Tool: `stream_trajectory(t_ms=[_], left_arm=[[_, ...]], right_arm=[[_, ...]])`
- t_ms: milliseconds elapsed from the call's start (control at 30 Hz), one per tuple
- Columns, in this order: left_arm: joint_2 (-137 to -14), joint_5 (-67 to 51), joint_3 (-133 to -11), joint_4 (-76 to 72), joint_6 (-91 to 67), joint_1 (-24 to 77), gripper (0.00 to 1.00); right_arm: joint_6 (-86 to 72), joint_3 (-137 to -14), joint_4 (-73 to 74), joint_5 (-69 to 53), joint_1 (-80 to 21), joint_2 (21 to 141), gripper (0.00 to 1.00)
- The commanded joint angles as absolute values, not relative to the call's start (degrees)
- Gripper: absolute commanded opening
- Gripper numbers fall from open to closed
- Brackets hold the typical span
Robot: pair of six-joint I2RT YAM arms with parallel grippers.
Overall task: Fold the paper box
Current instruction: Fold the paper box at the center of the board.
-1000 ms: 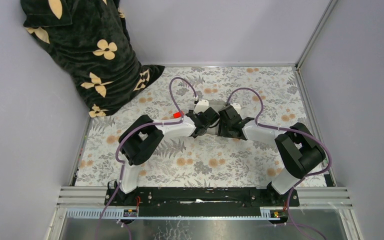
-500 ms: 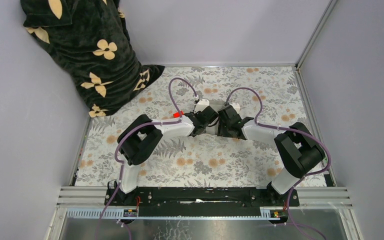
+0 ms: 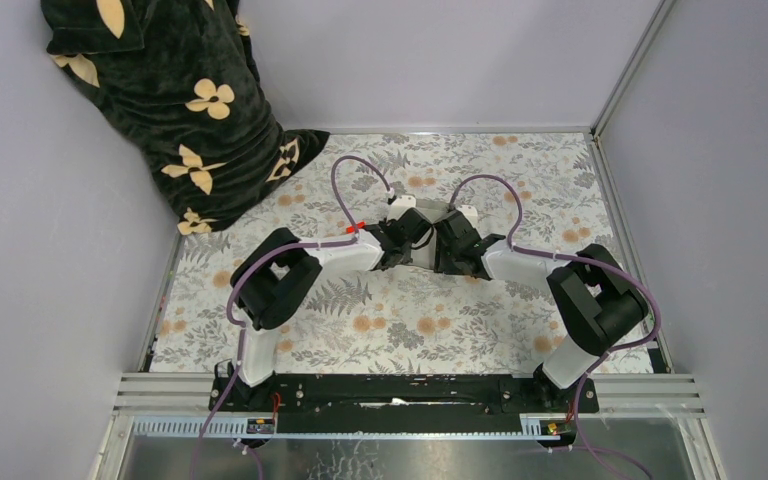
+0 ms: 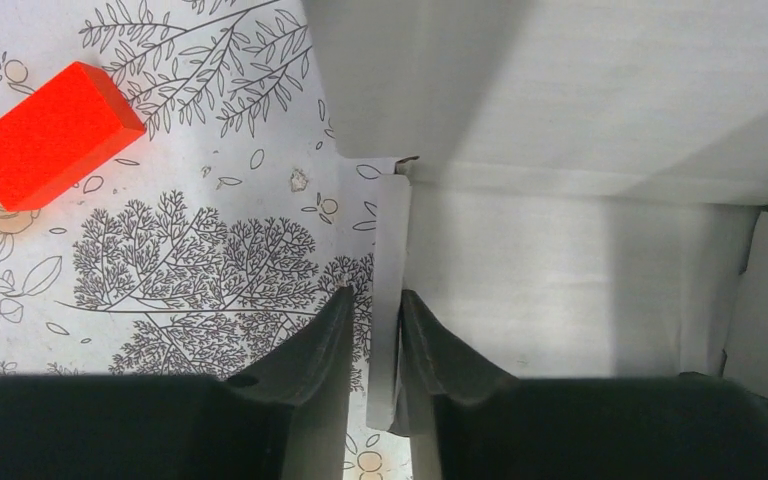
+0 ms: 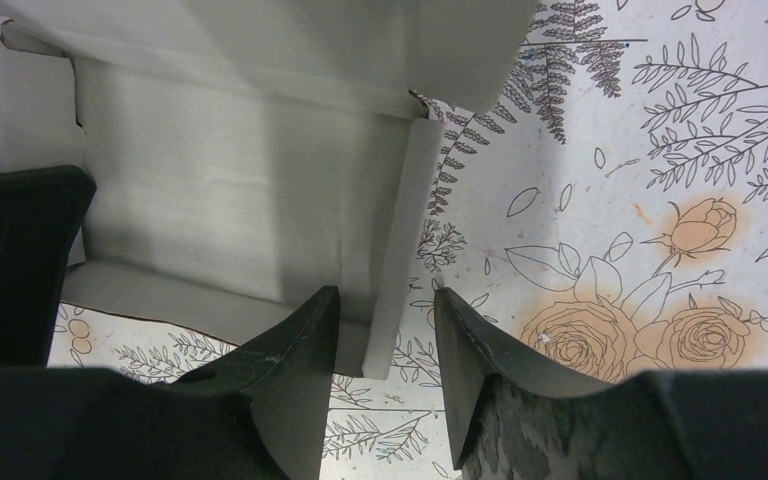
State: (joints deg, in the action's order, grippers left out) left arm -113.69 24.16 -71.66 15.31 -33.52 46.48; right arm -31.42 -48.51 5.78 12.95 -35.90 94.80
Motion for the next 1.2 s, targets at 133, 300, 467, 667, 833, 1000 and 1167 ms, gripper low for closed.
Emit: stream_trajectory(t_ms=[133,300,467,667,833,1000,1167], left_arm=[[-113.69,20.94,-68.96,15.0,-33.61,45.96,0.51],[-112.86,20.4,-68.41,14.06,-33.52,45.71,0.53],[-111.69,18.14,-66.81,11.42,-33.65,45.23,0.56],[-111.28,17.46,-66.72,10.7,-33.34,45.18,0.51],[-112.34,20.81,-69.02,14.57,-32.73,45.35,0.37],[-111.31,19.87,-67.92,12.65,-32.93,45.35,0.45],[-111.09,20.22,-67.8,12.35,-33.14,45.35,0.52]], right_arm=[[-31.62,-46.91,12.95,9.37,-37.35,99.2,0.47],[-31.47,-47.18,13.0,9.24,-37.33,99.56,0.47],[-31.45,-47.37,13.05,9.14,-37.34,99.84,0.47],[-31.4,-47.47,13.03,9.05,-37.27,100.02,0.47],[-31.28,-47.68,13.02,8.88,-37.3,100.41,0.47],[-31.14,-47.71,13.02,8.75,-37.3,100.53,0.47],[-31.12,-47.55,12.94,8.69,-37.33,100.46,0.47]])
